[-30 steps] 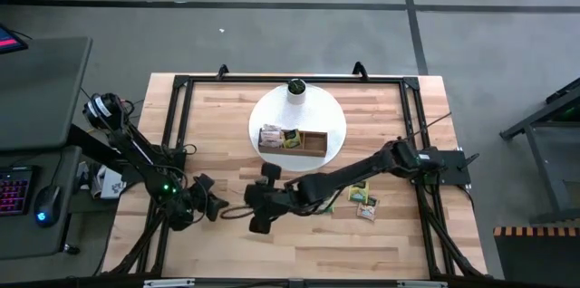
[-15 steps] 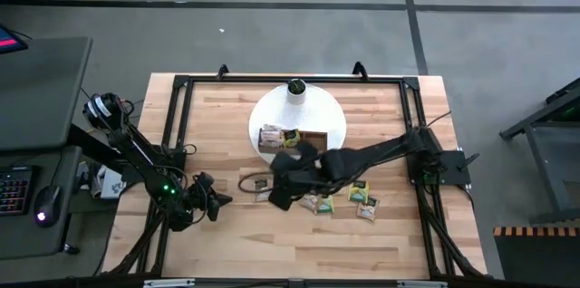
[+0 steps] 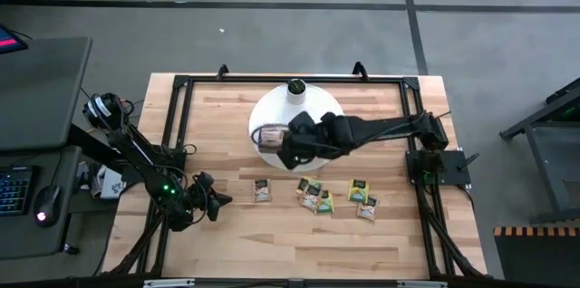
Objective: Pick & Place Tea
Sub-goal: Put the brown tea bag into the right section of the wooden organizer
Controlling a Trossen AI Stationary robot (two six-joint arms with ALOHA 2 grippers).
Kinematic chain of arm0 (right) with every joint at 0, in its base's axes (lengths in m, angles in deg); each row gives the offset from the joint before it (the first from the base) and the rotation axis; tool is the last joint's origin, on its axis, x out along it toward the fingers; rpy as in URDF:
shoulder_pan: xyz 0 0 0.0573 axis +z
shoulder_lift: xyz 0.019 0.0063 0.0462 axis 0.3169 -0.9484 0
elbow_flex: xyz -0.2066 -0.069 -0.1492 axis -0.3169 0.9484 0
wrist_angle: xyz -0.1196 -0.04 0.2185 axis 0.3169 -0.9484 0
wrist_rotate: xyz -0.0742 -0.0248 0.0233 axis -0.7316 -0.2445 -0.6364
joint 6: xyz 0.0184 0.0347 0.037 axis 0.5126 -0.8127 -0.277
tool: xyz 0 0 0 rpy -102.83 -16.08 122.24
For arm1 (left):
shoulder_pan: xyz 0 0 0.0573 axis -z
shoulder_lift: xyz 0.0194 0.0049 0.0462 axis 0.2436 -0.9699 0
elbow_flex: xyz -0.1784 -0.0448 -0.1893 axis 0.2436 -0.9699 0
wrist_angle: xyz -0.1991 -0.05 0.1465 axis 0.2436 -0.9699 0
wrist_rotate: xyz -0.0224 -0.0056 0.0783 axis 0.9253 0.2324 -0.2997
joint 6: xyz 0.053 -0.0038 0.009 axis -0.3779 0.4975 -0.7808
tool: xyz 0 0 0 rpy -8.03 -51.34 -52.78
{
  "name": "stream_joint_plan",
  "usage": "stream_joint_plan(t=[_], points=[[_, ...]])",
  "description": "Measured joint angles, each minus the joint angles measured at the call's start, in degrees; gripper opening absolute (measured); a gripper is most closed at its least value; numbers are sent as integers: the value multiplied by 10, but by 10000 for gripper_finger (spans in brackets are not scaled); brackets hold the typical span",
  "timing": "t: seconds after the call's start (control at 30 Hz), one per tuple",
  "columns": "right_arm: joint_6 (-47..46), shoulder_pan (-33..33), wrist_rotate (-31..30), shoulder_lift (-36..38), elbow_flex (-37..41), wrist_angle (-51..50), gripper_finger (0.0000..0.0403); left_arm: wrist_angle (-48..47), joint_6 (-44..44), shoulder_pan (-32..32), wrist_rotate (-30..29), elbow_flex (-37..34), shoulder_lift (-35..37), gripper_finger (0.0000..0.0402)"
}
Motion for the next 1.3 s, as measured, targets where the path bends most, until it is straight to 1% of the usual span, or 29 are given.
stream_joint_plan(t=[0.17,0.4,0.47,0.53,0.63,0.77,0.87,0.97,1.03,1.13,1.23,1.3], points=[[-52,-29,-28,0,0,-10,0,0,-3,0,5,0,0,1],[-58,-40,-16,0,4,-25,0,0,-15,0,21,0,0,1],[-61,-34,-14,7,31,-25,0,-1,-16,0,31,0,0,1],[-73,-28,-5,22,78,-14,0,-2,-16,0,35,0,0,1],[-106,-19,0,70,187,59,0,-3,-17,0,43,0,0,1],[-144,-17,0,152,342,225,0,-4,-17,0,43,0,0,1],[-185,-29,-7,204,437,349,0,-4,-17,0,43,0,0,1],[-250,-42,-2,233,518,445,0,-4,-15,0,47,0,0,1],[-294,-47,-1,242,559,492,0,-2,-15,0,53,0,0,1],[-343,-53,3,248,595,551,0,0,-10,0,66,0,0,1],[-380,-63,-1,247,602,562,0,0,0,0,75,0,0,1],[-389,-71,-2,246,597,562,0,0,7,0,75,0,0,1]])
